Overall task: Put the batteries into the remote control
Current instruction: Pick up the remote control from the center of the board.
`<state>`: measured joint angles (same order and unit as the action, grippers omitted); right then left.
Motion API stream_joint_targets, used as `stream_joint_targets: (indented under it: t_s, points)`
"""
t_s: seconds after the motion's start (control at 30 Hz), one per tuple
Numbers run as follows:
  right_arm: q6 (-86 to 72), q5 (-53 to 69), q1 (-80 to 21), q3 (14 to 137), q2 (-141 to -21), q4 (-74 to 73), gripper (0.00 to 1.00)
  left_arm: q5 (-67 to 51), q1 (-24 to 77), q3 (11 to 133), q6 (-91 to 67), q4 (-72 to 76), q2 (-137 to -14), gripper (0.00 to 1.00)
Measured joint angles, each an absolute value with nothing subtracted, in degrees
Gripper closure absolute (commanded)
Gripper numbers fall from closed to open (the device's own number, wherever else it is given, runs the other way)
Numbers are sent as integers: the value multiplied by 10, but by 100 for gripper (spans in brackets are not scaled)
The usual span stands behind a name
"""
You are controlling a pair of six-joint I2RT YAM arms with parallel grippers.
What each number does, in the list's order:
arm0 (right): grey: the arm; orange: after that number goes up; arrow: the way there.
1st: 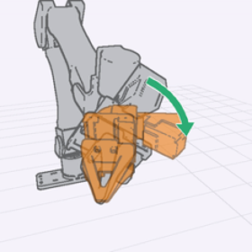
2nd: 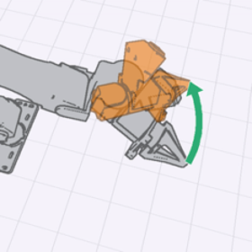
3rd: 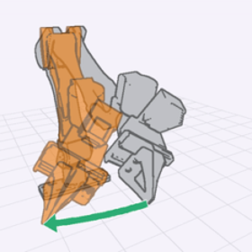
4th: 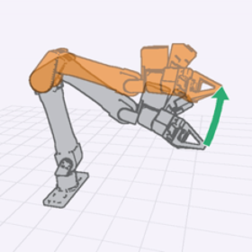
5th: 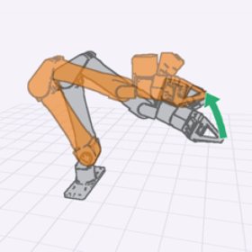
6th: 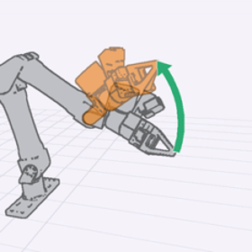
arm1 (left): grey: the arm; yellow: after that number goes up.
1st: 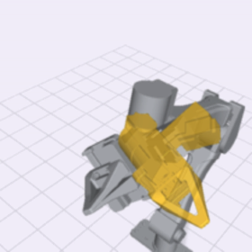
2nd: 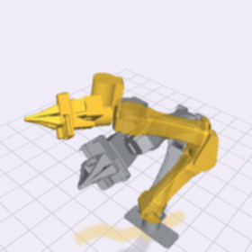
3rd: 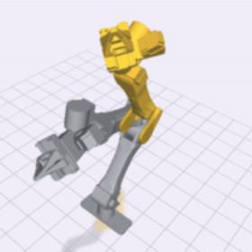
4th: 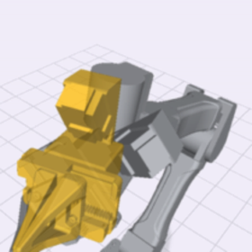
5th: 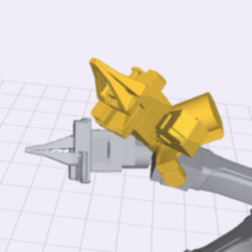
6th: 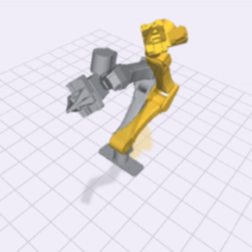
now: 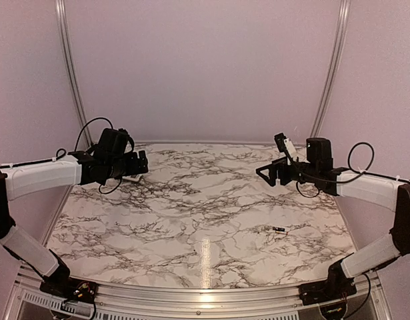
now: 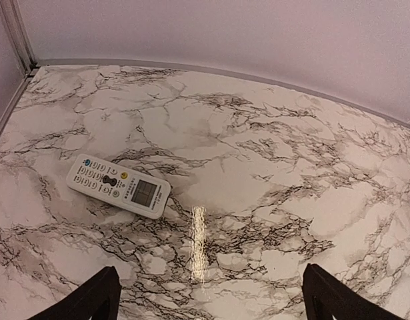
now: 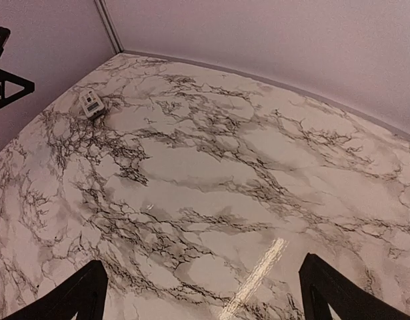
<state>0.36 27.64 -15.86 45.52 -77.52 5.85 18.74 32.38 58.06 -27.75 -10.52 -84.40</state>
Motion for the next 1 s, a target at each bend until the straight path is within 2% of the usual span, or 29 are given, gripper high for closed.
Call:
stream_joint_targets:
  t_s: [0.17, 0.4, 0.7, 1.0]
  points:
    - [26, 244, -189, 470, -778, -1, 1, 234, 321, 588, -317, -134, -849, 1]
    - [36, 200, -205, 481, -778, -58, 1, 272, 285, 669, -387, -200, -920, 1]
    - [35, 167, -205, 488, -777, -114, 1, 239, 194, 771, -477, -277, -1058, 1]
    - [35, 144, -207, 496, -762, -135, 1, 234, 183, 865, -528, -317, -1150, 1]
